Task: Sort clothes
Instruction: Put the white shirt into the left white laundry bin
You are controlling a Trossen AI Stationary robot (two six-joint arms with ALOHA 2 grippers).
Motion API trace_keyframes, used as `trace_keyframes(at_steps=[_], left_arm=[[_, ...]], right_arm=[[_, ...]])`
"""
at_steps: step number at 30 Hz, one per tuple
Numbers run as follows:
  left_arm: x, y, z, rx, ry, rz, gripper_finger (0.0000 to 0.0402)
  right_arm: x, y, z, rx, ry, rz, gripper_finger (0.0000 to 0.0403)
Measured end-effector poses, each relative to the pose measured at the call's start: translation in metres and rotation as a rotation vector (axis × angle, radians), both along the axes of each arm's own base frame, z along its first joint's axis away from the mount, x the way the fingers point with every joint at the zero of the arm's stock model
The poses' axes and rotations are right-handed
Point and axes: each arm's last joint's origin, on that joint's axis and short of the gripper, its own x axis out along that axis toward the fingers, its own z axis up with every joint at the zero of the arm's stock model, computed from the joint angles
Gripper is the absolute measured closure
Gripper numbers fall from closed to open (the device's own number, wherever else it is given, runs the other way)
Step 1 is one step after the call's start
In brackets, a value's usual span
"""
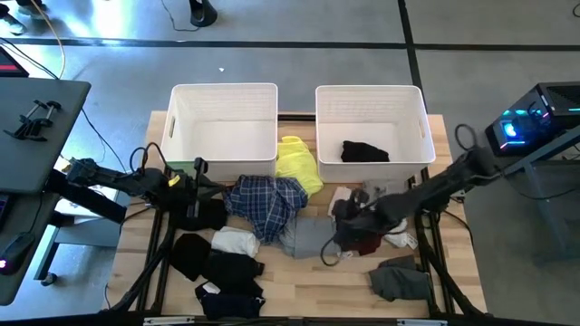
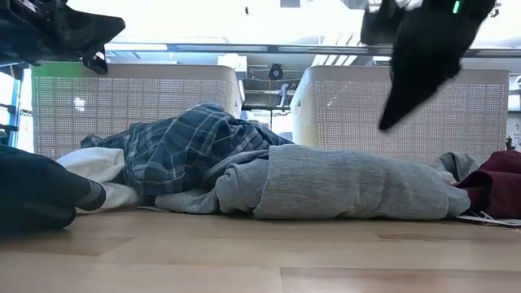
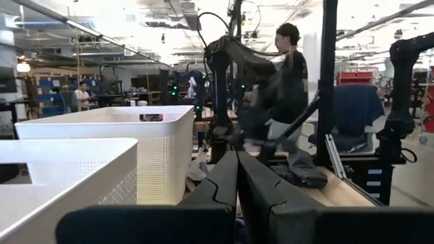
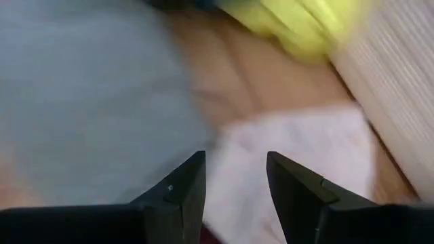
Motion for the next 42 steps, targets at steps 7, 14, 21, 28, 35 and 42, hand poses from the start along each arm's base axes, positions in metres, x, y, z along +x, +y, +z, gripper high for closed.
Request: trace_keyframes(at_steps=[7, 14, 21, 28, 35, 42], left_arm=[[0.007, -0.011, 0.001, 0.076, 0.068, -0.026, 0.0401], [0.024, -0.029, 0.022, 0.202, 0.144, 0.010, 0.0401], [0.055, -0.056, 0.040, 0.412, 0.233, -0.047, 0.0401], [0.087, -0.082, 0.060, 0.499, 0.030, -0.285, 0.0401], [0.123, -0.079, 0.062, 0.565, 0.042, -0.120, 0.0360], [0.161, -0.071, 0.056, 0.491, 0.099, -0.057, 0.0266]], right_arm=[[0.006, -0.023, -0.047, 0.116, 0.269, -0.303, 0.0263], [0.018, -0.028, -0.063, 0.151, 0.307, -0.236, 0.0365], [0.008, -0.015, -0.004, -0.012, -0.058, -0.188, 0.0392], [0.006, 0.003, 0.044, -0.204, -0.407, -0.046, 0.0399], [0.011, 0.024, 0.050, -0.262, -0.465, 0.136, 0.0400], [0.014, 0.043, 0.061, -0.256, -0.590, 0.227, 0.0401]])
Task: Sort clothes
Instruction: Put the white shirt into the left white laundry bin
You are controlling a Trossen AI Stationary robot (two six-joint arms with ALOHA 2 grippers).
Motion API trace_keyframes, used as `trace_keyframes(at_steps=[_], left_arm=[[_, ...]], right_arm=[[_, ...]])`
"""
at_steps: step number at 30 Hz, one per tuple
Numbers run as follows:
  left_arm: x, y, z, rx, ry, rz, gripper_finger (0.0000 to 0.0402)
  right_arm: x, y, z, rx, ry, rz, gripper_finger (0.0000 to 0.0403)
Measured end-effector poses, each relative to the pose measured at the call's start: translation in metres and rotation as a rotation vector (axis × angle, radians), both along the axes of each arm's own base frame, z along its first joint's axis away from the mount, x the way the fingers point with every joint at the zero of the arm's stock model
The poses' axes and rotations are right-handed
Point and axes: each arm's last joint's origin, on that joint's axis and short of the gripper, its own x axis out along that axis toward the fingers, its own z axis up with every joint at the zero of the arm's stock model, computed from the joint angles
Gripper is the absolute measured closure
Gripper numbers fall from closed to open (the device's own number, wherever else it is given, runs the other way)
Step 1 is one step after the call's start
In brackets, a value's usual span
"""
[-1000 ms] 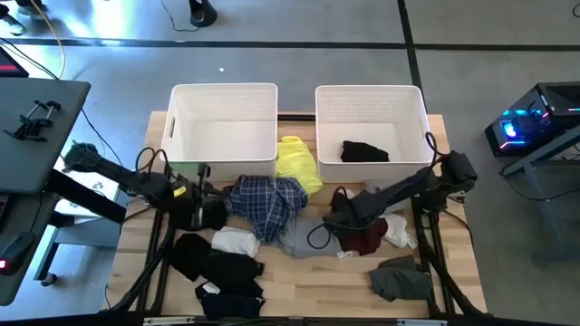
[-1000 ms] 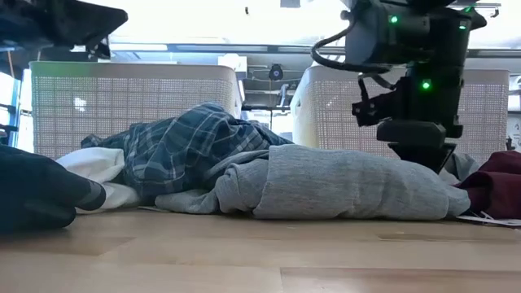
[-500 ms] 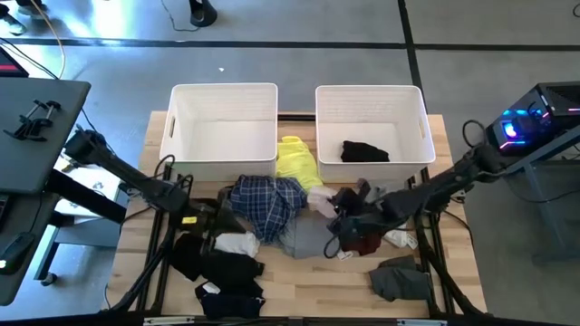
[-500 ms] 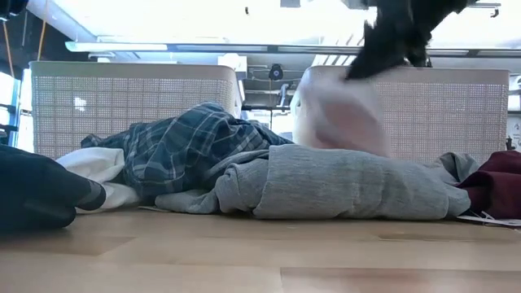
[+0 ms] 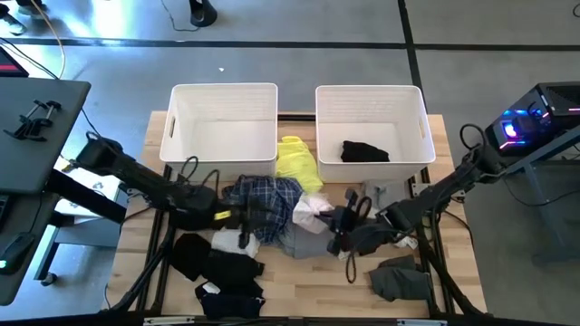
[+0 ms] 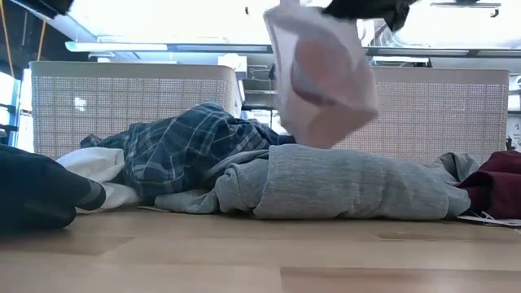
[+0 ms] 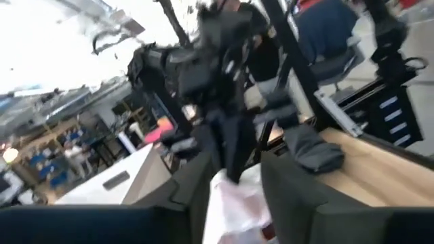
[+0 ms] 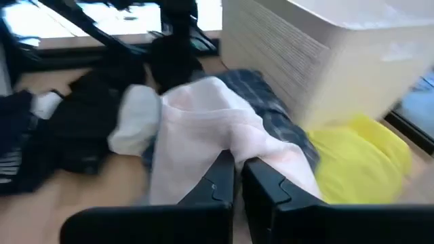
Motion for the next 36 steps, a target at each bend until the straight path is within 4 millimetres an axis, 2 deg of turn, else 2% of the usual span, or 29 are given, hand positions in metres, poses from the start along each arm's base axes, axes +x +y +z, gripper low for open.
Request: trace_keyframes(at_steps=[6, 10, 16, 21, 25, 28, 31, 34, 36], left_arm=[[0.032, 0.004, -0.008, 0.005, 0.037, 0.041, 0.0199], [0.053, 0.003, -0.016, -0.034, 0.068, 0.052, 0.0172], [0.077, 0.003, -0.032, -0.066, 0.118, 0.073, 0.0163], [0.084, 0.001, -0.044, -0.042, 0.171, 0.074, 0.0167], [0.085, 0.000, -0.051, -0.043, 0.195, 0.069, 0.0196], [0.085, 0.000, -0.052, -0.040, 0.206, 0.070, 0.0233], [0.085, 0.000, -0.053, -0.033, 0.227, 0.072, 0.0288], [0.084, 0.000, -0.055, -0.028, 0.241, 0.072, 0.0362], [0.084, -0.002, -0.054, -0.026, 0.241, 0.067, 0.0388]], right_arm=[[0.006, 0.003, 0.002, -0.017, -0.032, 0.050, 0.0402], [0.010, 0.004, 0.001, -0.025, -0.041, 0.067, 0.0402], [0.013, 0.006, 0.004, -0.055, -0.059, 0.134, 0.0402], [0.013, 0.006, 0.004, -0.055, -0.058, 0.141, 0.0402], [0.013, 0.006, 0.004, -0.081, -0.048, 0.151, 0.0397], [0.013, 0.006, 0.005, -0.123, -0.041, 0.163, 0.0386], [0.013, 0.007, 0.006, -0.122, -0.050, 0.161, 0.0367], [0.013, 0.006, 0.007, -0.121, -0.061, 0.150, 0.0335], [0.011, 0.007, 0.010, -0.120, -0.069, 0.149, 0.0315]])
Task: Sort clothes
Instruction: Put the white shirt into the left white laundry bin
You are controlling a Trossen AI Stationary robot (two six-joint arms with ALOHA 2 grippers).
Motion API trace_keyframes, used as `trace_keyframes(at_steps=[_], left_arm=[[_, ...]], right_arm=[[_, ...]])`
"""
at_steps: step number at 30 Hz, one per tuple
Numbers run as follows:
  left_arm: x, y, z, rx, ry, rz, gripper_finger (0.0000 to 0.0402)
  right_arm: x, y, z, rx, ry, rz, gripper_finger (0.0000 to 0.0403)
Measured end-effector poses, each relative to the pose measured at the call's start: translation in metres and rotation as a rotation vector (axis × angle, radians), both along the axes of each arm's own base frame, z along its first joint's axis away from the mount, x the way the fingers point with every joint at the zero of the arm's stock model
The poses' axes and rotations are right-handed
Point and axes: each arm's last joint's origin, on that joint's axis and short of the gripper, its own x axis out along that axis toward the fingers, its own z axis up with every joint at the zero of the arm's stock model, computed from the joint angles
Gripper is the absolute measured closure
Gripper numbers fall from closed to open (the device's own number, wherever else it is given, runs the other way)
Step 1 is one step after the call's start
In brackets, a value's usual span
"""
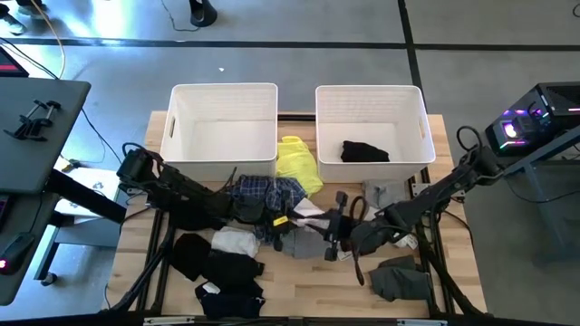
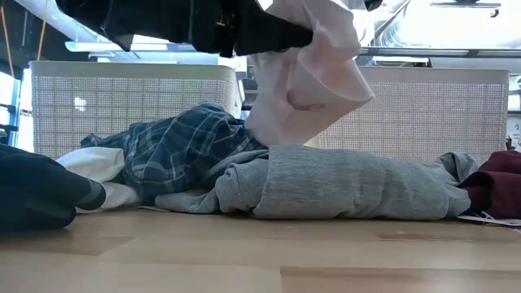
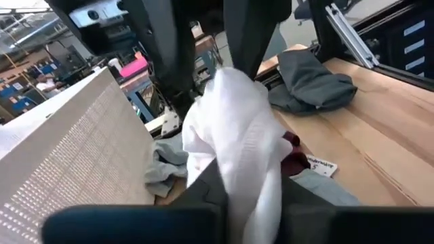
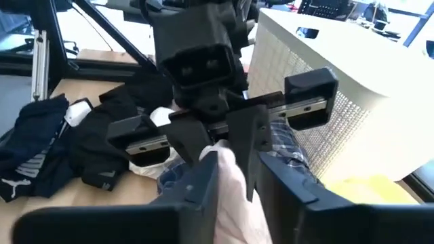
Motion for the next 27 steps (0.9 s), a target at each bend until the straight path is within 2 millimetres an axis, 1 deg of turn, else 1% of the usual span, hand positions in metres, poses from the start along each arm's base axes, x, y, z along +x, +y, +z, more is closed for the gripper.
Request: trace_keyframes(at_steps=[3, 5, 8, 11, 13, 16, 17, 20, 22, 24, 25, 27], left_arm=[[-0.001, -0.006, 0.012, 0.047, -0.018, 0.016, 0.0387], [-0.005, -0.010, 0.030, 0.106, -0.038, 0.057, 0.0393], [-0.014, -0.011, 0.068, 0.176, -0.072, 0.150, 0.0397], [-0.026, 0.002, 0.107, 0.199, -0.098, 0.262, 0.0398], [-0.035, 0.018, 0.129, 0.201, -0.102, 0.328, 0.0399], [-0.050, 0.048, 0.159, 0.203, -0.089, 0.438, 0.0400], [-0.055, 0.061, 0.170, 0.204, -0.085, 0.490, 0.0400], [-0.073, 0.099, 0.191, 0.232, -0.021, 0.679, 0.0401], [-0.085, 0.127, 0.199, 0.226, 0.047, 0.788, 0.0401], [-0.097, 0.157, 0.201, 0.186, 0.128, 0.870, 0.0401], [-0.102, 0.171, 0.200, 0.151, 0.166, 0.892, 0.0401], [-0.113, 0.200, 0.187, 0.059, 0.277, 0.903, 0.0401]], right_arm=[[-0.010, 0.004, 0.012, 0.013, -0.037, 0.005, 0.0294], [-0.020, 0.008, 0.020, 0.012, -0.068, -0.011, 0.0290], [-0.034, 0.016, 0.029, -0.008, -0.106, -0.057, 0.0290], [-0.044, 0.025, 0.030, -0.040, -0.121, -0.102, 0.0290], [-0.047, 0.030, 0.027, -0.056, -0.112, -0.107, 0.0290], [-0.049, 0.034, 0.019, -0.048, -0.084, -0.114, 0.0290], [-0.050, 0.035, 0.016, -0.043, -0.077, -0.121, 0.0290], [-0.049, 0.035, 0.011, -0.022, -0.061, -0.137, 0.0290], [-0.049, 0.034, 0.009, -0.016, -0.055, -0.147, 0.0290], [-0.050, 0.034, 0.008, -0.010, -0.061, -0.162, 0.0290], [-0.050, 0.033, 0.009, -0.014, -0.064, -0.171, 0.0290], [-0.050, 0.033, 0.009, -0.016, -0.065, -0.173, 0.0290]])
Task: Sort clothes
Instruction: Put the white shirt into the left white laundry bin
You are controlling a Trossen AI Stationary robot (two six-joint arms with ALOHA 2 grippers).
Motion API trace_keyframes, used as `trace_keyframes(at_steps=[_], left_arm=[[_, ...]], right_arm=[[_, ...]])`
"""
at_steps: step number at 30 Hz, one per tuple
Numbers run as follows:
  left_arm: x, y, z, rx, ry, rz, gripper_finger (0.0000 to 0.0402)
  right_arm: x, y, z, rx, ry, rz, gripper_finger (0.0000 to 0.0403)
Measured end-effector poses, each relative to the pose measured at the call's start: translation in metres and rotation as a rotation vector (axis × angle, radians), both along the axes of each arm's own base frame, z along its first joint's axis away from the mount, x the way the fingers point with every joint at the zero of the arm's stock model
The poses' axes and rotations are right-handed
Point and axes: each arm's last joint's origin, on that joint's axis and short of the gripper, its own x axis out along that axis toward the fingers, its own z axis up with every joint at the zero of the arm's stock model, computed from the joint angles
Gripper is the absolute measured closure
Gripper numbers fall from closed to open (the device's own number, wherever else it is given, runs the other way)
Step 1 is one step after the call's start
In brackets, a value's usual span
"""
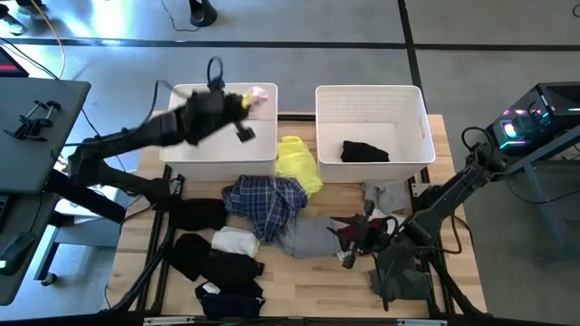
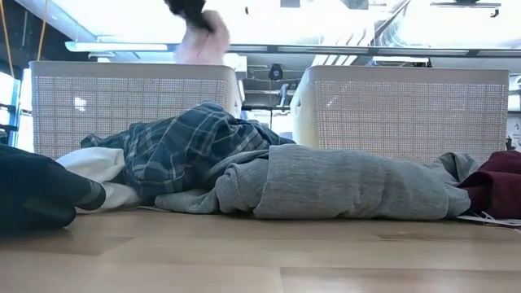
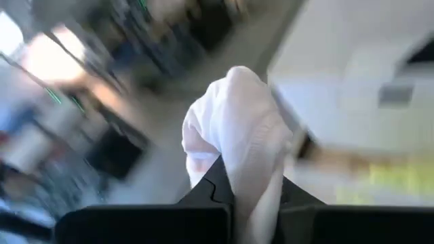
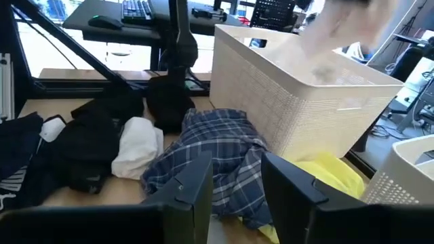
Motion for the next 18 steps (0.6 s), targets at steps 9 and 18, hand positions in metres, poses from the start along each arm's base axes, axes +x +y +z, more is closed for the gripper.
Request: trace_keyframes(at_steps=[9, 18], left_arm=[[-0.016, 0.073, -0.120, -0.527, 0.248, -0.005, 0.0401], [-0.010, 0.083, -0.199, -0.629, 0.502, 0.104, 0.0388]], right_arm=[[0.000, 0.000, 0.000, 0.004, 0.004, 0.010, 0.0290], [-0.001, -0.001, -0.003, -0.014, 0.029, 0.009, 0.0290]])
